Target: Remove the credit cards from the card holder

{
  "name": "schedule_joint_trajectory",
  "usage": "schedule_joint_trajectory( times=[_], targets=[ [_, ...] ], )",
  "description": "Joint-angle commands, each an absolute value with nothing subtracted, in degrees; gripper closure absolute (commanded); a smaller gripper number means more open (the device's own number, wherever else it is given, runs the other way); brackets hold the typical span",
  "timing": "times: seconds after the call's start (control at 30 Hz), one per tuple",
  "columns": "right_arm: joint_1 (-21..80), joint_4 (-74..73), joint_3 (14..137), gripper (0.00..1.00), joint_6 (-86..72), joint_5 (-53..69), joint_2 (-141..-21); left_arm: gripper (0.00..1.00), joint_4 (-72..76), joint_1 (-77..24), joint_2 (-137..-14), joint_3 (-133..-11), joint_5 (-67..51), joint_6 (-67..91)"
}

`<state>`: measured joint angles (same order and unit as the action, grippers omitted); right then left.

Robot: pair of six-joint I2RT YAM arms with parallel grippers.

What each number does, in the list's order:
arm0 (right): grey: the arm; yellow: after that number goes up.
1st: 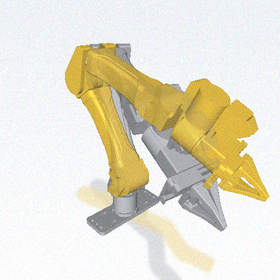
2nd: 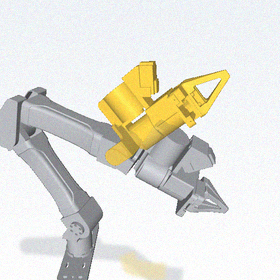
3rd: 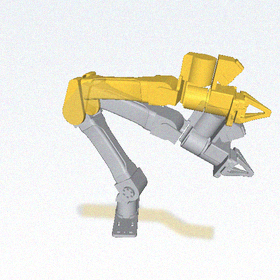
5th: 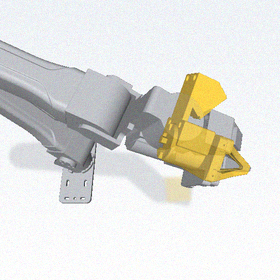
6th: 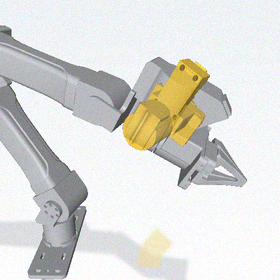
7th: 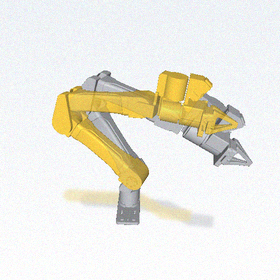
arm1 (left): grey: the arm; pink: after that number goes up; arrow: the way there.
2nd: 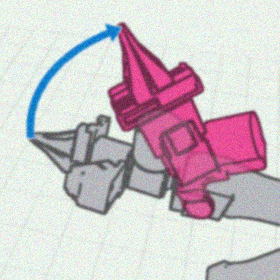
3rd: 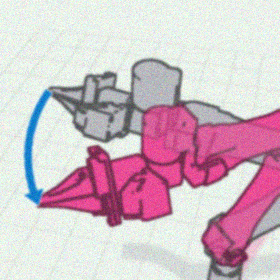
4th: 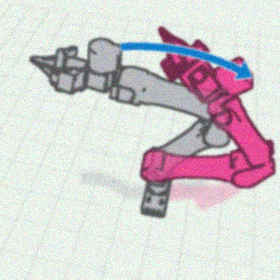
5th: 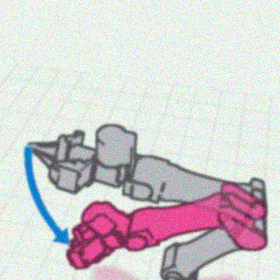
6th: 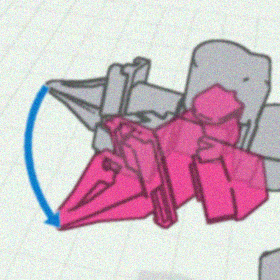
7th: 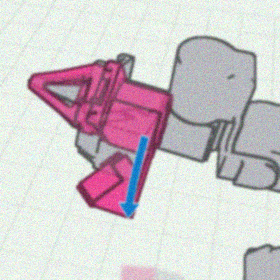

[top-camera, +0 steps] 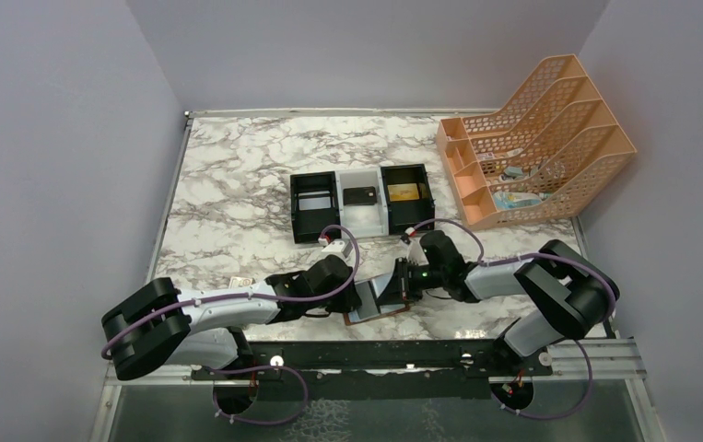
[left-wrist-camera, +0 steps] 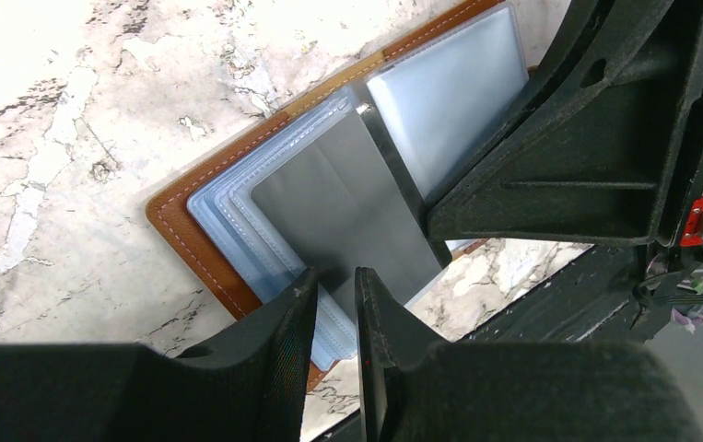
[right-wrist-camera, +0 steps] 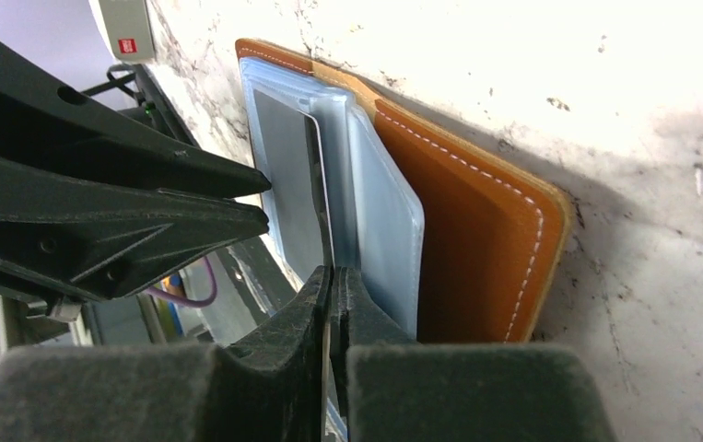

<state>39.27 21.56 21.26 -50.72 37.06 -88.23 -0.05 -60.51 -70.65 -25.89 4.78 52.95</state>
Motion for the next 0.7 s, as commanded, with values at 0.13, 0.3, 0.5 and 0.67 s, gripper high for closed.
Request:
schedule_joint_trajectory(
  times=[0.13, 0.3, 0.5, 0.67],
  targets=[
    [39.4, 23.1, 20.6, 0.99, -50.6, 37.3, -87.2, 0.74, -5.9, -60.7, -72.8, -24.9, 8.2, 51.4],
    [39.4, 19.2, 19.9, 0.99, -49.7, 32.4, -84.1, 0.74, -7.1, -60.7, -73.8, -25.5, 9.3, 50.6],
    [39.4, 17.7, 18.3, 0.99, -49.7, 30.2, -81.6, 0.75, -7.0, -60.7, -75.4, -25.4, 9.2, 50.9],
    [39.3, 15.9, 18.3, 0.99, -49.2, 28.7, -80.8, 0.75, -7.1, -60.7, -73.7, -24.6, 9.5, 50.9]
  ],
)
